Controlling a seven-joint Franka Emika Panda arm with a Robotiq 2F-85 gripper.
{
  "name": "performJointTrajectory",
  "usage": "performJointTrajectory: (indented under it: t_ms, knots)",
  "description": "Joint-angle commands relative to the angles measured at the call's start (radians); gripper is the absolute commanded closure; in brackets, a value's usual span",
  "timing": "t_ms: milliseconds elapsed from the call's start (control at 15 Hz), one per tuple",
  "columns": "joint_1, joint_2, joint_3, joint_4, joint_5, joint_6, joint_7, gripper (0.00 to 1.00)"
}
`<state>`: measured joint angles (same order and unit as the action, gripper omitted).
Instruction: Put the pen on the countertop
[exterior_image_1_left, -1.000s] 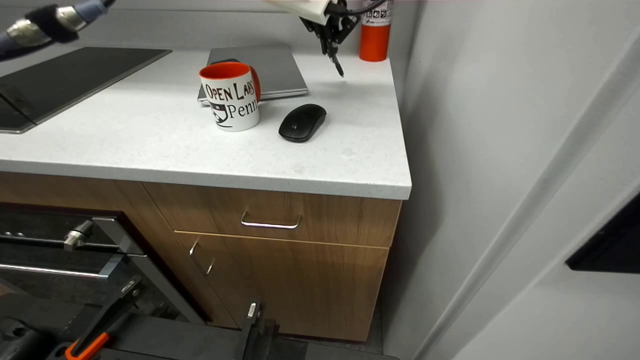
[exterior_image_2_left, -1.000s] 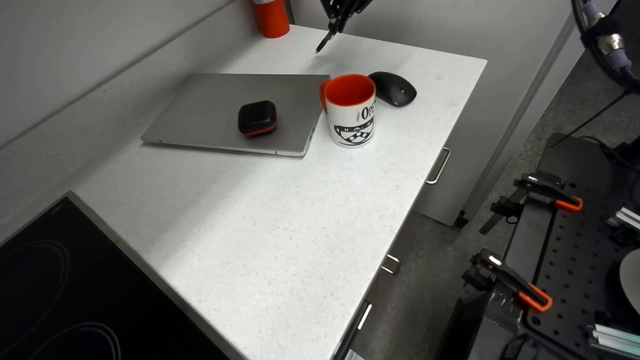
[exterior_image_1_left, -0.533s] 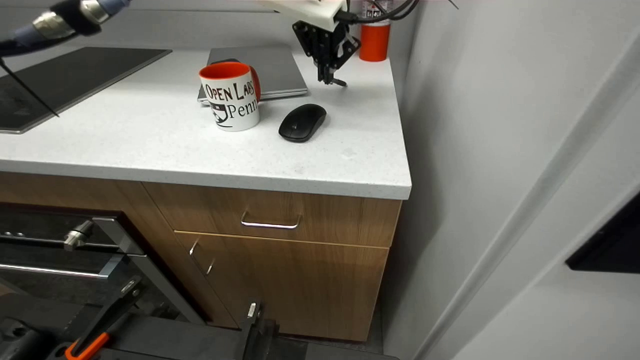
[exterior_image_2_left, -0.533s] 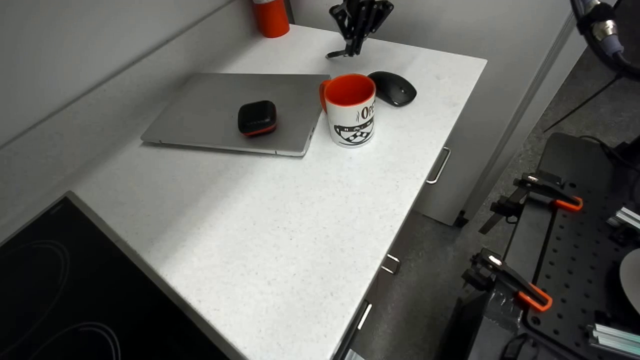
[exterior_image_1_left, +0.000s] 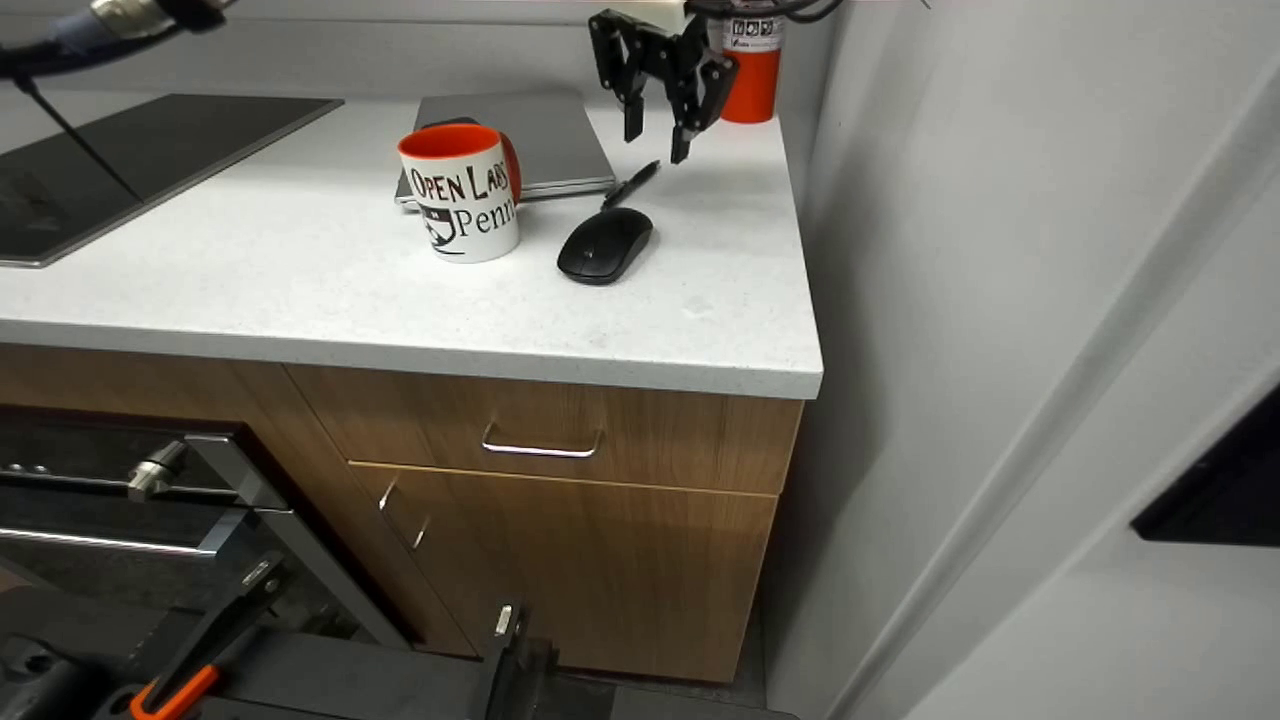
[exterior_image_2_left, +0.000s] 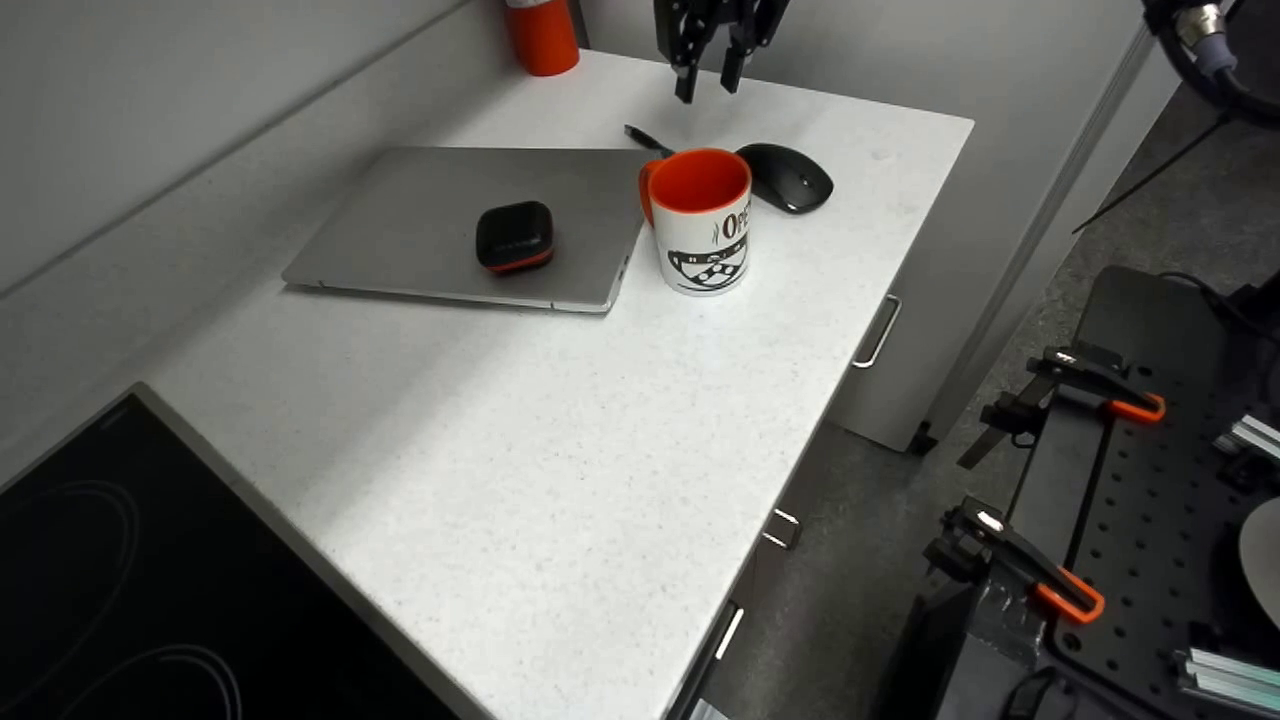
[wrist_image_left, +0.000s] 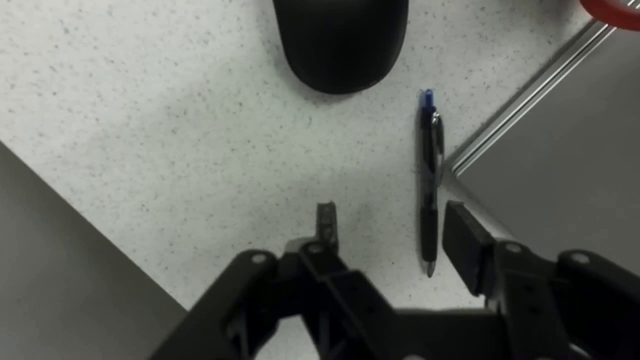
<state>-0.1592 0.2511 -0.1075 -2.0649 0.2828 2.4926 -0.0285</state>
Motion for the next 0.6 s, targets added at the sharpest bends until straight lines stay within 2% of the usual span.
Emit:
performJointTrajectory:
  t_ms: [0, 67, 133, 333, 400, 533]
  knots:
    - [-0.007, -0.008, 0.005, 0.038, 0.000, -0.026, 0.012, 0.14]
    - [-0.008, -0.009, 0.005, 0.044, 0.001, -0.029, 0.012, 0.05]
    - [-0.009, -0.012, 0.007, 0.050, 0.005, -0.038, 0.008, 0.00]
    - [-0.016, -0.022, 0.018, 0.058, 0.031, -0.066, -0.014, 0.00]
    - [-0.005, -0.006, 0.008, 0.039, 0.002, -0.006, 0.002, 0.00]
    - [-0.004, -0.009, 0.011, 0.044, 0.006, -0.019, 0.001, 0.00]
